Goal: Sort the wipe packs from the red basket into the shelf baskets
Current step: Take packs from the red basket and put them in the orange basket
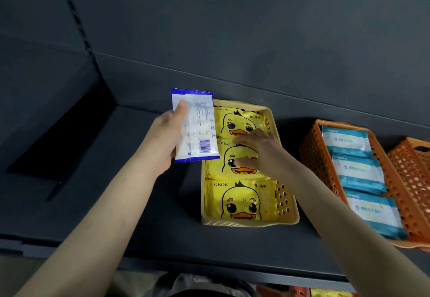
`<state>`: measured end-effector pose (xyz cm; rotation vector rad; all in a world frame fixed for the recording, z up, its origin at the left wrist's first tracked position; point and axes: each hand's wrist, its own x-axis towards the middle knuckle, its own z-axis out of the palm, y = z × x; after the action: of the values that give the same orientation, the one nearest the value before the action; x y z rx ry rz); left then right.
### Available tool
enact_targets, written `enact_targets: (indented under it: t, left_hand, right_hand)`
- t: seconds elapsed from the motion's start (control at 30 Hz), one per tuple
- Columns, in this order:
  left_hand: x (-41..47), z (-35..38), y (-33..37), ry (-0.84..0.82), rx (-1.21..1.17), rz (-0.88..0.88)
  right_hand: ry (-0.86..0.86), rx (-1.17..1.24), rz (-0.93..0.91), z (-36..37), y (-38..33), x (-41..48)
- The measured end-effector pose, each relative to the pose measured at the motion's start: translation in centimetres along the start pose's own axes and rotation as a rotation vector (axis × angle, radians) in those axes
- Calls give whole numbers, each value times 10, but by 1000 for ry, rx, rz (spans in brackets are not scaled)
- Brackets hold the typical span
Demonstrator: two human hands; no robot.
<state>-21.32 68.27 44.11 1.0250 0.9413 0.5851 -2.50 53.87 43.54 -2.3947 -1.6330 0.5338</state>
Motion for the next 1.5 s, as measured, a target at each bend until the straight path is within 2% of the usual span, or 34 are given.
enact_targets:
  t: [0.07, 0.13, 0.23, 0.3, 0.4, 0.47, 0.53, 0.63, 0.73, 0.8, 0.87, 1.0, 1.2, 1.37, 1.5]
  left_hand:
    - [-1, 1, 5, 13, -38, 14]
    - [-2, 6, 12, 31, -88, 20]
    - [-8, 26, 26, -14, -225, -12]
    - [-13, 49, 32, -85, -280, -32]
    - [-20, 96, 33, -166, -243, -21]
    - [-22, 129, 29, -214, -227, -12]
    - [-26, 164, 25, -308, -205, 1]
    - [-33, 219, 16, -342, -164, 13]
    - [-40, 267, -6, -445, -42, -28]
    - [-42, 297, -24, -522, -7, -58]
    - [-47, 328, -38, -516, 51, -38]
    - [-50, 383, -63, -483, 166, 46]
    - [-48, 439, -86, -479, 264, 130]
    - [-50, 484, -95, -521, 278, 132]
    - [-56, 525, -103, -559, 253, 139]
  right_hand:
    - [-34, 21, -9, -4, 0, 1]
    - [30, 127, -29, -8, -2, -3]
    - [191, 523, 69, -19, -9, -19]
    - [120, 859, 212, -31, -7, -30]
    - [-123, 1358, 342, -52, 6, -46]
    - [-111, 1573, 398, -66, 20, -55]
    - [6, 1703, 459, -76, 40, -67]
    - [272, 1790, 458, -86, 80, -89]
    - [538, 1792, 362, -100, 131, -116]
    - [645, 1749, 305, -111, 164, -135]
    - [712, 1727, 303, -121, 196, -153]
    - [686, 1728, 371, -130, 255, -181]
    - [657, 1575, 461, -137, 327, -214]
    - [658, 1805, 485, -150, 372, -215]
    - [428, 1903, 448, -152, 394, -213]
